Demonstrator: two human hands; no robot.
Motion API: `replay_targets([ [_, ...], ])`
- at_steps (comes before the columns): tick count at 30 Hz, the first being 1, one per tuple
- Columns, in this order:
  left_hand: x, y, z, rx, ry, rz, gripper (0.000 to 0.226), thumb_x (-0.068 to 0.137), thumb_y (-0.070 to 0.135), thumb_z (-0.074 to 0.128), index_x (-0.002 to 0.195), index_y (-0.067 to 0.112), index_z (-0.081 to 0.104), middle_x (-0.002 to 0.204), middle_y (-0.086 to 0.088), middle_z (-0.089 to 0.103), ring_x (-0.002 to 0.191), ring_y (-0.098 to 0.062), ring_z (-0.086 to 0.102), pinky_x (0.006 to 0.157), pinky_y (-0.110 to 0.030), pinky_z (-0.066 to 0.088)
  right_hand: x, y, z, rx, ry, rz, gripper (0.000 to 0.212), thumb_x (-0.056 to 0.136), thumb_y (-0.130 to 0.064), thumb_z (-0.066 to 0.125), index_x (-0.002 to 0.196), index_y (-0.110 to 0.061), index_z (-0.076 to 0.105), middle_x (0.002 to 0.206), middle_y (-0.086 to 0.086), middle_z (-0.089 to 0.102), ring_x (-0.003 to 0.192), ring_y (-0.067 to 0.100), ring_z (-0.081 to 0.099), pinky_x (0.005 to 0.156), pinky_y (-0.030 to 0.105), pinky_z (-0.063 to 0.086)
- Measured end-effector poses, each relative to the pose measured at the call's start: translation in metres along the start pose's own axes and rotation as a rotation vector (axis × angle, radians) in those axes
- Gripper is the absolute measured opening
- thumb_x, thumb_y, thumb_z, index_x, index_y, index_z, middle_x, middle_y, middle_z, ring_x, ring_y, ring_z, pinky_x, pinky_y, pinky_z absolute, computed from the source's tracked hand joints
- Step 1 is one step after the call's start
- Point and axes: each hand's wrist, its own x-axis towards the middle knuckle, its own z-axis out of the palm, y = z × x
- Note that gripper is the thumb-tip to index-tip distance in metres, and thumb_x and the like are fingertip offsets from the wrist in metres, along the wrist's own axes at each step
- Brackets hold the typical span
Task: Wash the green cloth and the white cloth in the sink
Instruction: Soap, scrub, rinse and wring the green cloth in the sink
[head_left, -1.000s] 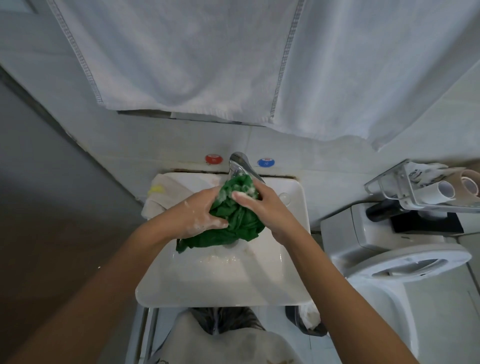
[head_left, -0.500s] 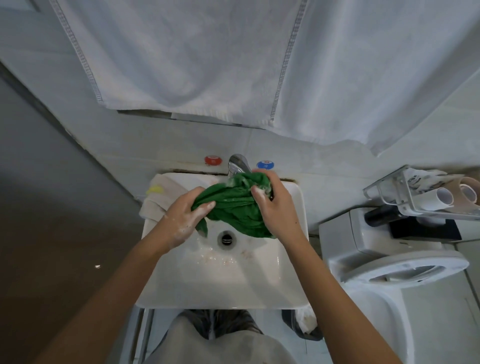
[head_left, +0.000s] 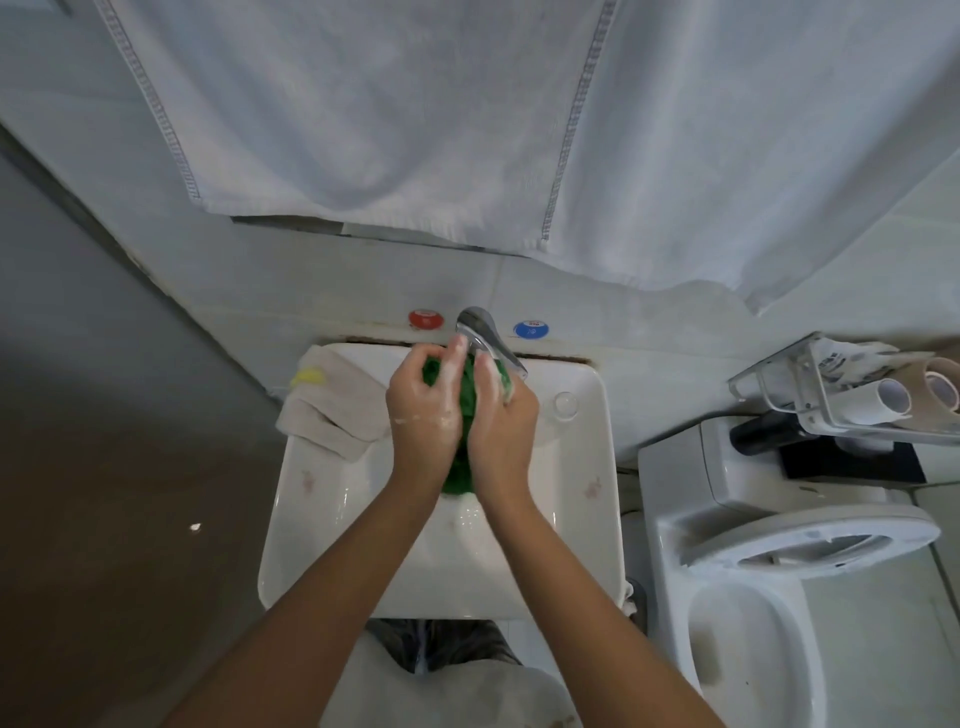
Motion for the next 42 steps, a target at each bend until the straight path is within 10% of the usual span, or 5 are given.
replay_targets([
  [6, -0.022, -0.002, 0.007, -0.018, 0.117, -0.082, 0.043, 0.098, 0.016, 0.049, 0.055, 0.018, 0.044, 0.051, 0.007, 0.041, 0.044, 0.001, 0.039, 0.049, -0.014, 0.034, 0.027, -0.007, 0.003, -0.040, 0.022, 0.021, 0.043, 0.097, -0.007, 0.045, 0.056, -0.020, 0.044, 0.052, -0.007, 0.043, 0.045, 0.000, 0.040, 0.051, 0.019, 0.034],
  [21, 0.025, 0.003, -0.009, 0.029, 0.070, -0.056, 0.043, 0.097, 0.019, 0.051, 0.055, 0.020, 0.043, 0.052, 0.005, 0.042, 0.049, -0.007, 0.038, 0.055, -0.026, 0.034, 0.000, 0.005, 0.011, -0.229, -0.157, 0.007, 0.027, 0.103, -0.013, 0.037, 0.086, -0.006, 0.057, 0.077, 0.005, 0.058, 0.067, 0.000, 0.051, 0.066, 0.023, 0.042],
  [28, 0.023, 0.006, -0.031, 0.104, -0.273, 0.017, 0.005, 0.089, 0.022, 0.062, 0.093, 0.022, 0.059, 0.088, 0.013, 0.062, 0.078, 0.004, 0.060, 0.068, -0.009, 0.046, 0.022, -0.017, -0.014, 0.132, -0.233, 0.209, 0.023, 0.098, -0.030, 0.052, 0.106, -0.014, 0.066, 0.101, 0.013, 0.072, 0.094, 0.026, 0.070, 0.087, 0.043, 0.057],
  [33, 0.026, 0.006, -0.050, 0.131, -0.576, -0.064, 0.028, 0.087, 0.027, 0.064, 0.114, 0.029, 0.058, 0.104, 0.016, 0.067, 0.097, 0.000, 0.063, 0.082, -0.018, 0.051, 0.024, -0.022, -0.022, 0.029, -0.381, 0.228, 0.048, 0.104, -0.044, 0.023, 0.108, -0.021, 0.066, 0.103, 0.004, 0.070, 0.098, 0.015, 0.067, 0.088, 0.030, 0.055],
  [42, 0.025, 0.014, -0.043, 0.165, -0.494, -0.133, 0.057, 0.071, 0.016, 0.081, 0.118, 0.015, 0.048, 0.102, 0.005, 0.062, 0.097, -0.007, 0.061, 0.081, -0.023, 0.051, 0.030, -0.032, -0.008, -0.195, -0.431, 0.090, 0.016, 0.100, -0.028, 0.046, 0.113, -0.019, 0.052, 0.117, 0.005, 0.056, 0.104, 0.016, 0.058, 0.089, 0.027, 0.048],
])
